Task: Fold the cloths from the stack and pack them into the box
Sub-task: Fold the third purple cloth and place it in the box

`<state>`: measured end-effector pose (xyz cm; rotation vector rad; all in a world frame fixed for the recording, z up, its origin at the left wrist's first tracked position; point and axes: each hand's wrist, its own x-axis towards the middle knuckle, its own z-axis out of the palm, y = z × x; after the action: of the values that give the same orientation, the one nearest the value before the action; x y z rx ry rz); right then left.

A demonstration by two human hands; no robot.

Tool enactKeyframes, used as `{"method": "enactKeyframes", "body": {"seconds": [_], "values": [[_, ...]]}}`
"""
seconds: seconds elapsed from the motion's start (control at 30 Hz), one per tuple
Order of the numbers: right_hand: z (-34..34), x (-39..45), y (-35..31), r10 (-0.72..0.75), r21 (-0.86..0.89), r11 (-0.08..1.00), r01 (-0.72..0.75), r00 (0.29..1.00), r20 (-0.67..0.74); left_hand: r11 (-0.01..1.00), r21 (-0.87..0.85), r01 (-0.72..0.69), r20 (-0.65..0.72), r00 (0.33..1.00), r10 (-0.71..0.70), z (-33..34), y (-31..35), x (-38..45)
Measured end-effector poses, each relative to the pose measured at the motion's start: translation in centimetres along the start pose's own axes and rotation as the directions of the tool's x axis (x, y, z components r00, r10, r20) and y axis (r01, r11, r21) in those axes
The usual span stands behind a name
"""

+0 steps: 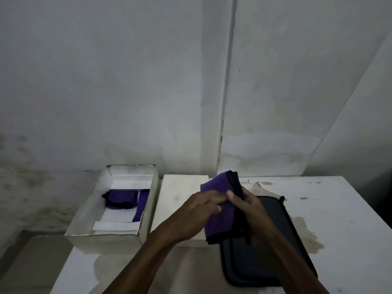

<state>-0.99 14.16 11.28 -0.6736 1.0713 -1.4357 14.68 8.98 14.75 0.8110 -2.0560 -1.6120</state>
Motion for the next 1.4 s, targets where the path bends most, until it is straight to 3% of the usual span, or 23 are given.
{"method": "enactKeyframes", "body": {"seconds": [0.07, 0.13, 0.23, 0.3, 0.37, 0.43, 0.47, 0.53, 0.67, 0.8, 0.93, 1.0, 1.1, 1.23, 1.4], "values": [[0.6, 0.0, -0.2, 0.035, 0.014, 0.999, -0.034, 0.999, -0.015, 0.995, -0.099, -0.012, -0.064, 0.998, 0.006, -1.1, -0.2, -0.6], [1.1, 0.1, -0.2, 0.062, 0.012, 0.998, -0.061, 0.998, -0.026, 0.990, -0.133, -0.052, -0.268, 0.963, 0.015, -2.1, -0.8, -0.9], [2.1, 0.1, -0.4, 0.097, 0.066, 0.993, -0.096, 0.995, -0.014, 0.976, -0.216, 0.011, -0.594, 0.792, -0.140, -3.6, -2.5, -1.1], [2.9, 0.0, -0.5, 0.125, 0.123, 0.984, -0.127, 0.992, 0.025, 0.903, -0.405, 0.143, -0.523, 0.773, -0.358, -4.6, -3.9, -1.4], [3.8, -0.1, -0.5, 0.142, 0.153, 0.976, -0.152, 0.987, 0.076, 0.773, -0.571, 0.277, -0.284, 0.817, -0.503, -5.3, -4.9, -2.0], [4.5, 0.0, -0.4, 0.147, 0.138, 0.977, -0.160, 0.984, 0.097, 0.642, -0.710, 0.290, -0.108, 0.855, -0.507, -5.5, -5.4, -2.8], [4.9, 0.1, -0.3, 0.146, 0.112, 0.982, -0.155, 0.985, 0.087, 0.608, -0.751, 0.257, -0.087, 0.874, -0.478, -5.6, -5.6, -3.0], [5.5, 0.5, 0.0, 0.138, 0.044, 0.989, -0.140, 0.989, 0.045, 0.635, -0.749, 0.190, -0.128, 0.899, -0.420, -6.3, -5.9, -3.4], [6.4, 1.4, 1.0, 0.133, -0.094, 0.986, -0.138, 0.990, -0.055, 0.728, -0.667, 0.157, -0.239, 0.881, -0.409, -8.0, -6.1, -4.2], [7.8, 1.7, 2.0, 0.137, -0.058, 0.989, -0.139, 0.990, -0.037, 0.624, -0.774, 0.103, -0.263, 0.845, -0.466, -9.0, -5.8, -5.3], [9.3, 1.8, 2.7, 0.193, 0.048, 0.979, -0.196, 0.980, 0.056, 0.489, -0.853, 0.184, -0.108, 0.853, -0.510, -10.0, -6.2, -7.1], [9.8, 2.0, 3.0, 0.205, 0.108, 0.970, -0.217, 0.972, 0.118, 0.477, -0.852, 0.215, -0.039, 0.882, -0.469, -10.4, -6.5, -7.9], [10.7, 2.2, 3.1, 0.209, 0.121, 0.965, -0.234, 0.959, 0.191, 0.477, -0.866, 0.151, -0.032, 0.935, -0.354, -11.3, -7.0, -9.1], [12.0, 2.7, 3.7, 0.215, 0.035, 0.974, -0.224, 0.962, 0.171, 0.550, -0.832, 0.067, -0.115, 0.950, -0.291, -13.3, -7.4, -9.7], [13.9, 3.1, 4.8, 0.224, -0.195, 0.961, -0.195, 0.965, 0.136, 0.690, -0.721, 0.068, -0.274, 0.886, -0.373, -15.5, -8.3, -9.7]]}}
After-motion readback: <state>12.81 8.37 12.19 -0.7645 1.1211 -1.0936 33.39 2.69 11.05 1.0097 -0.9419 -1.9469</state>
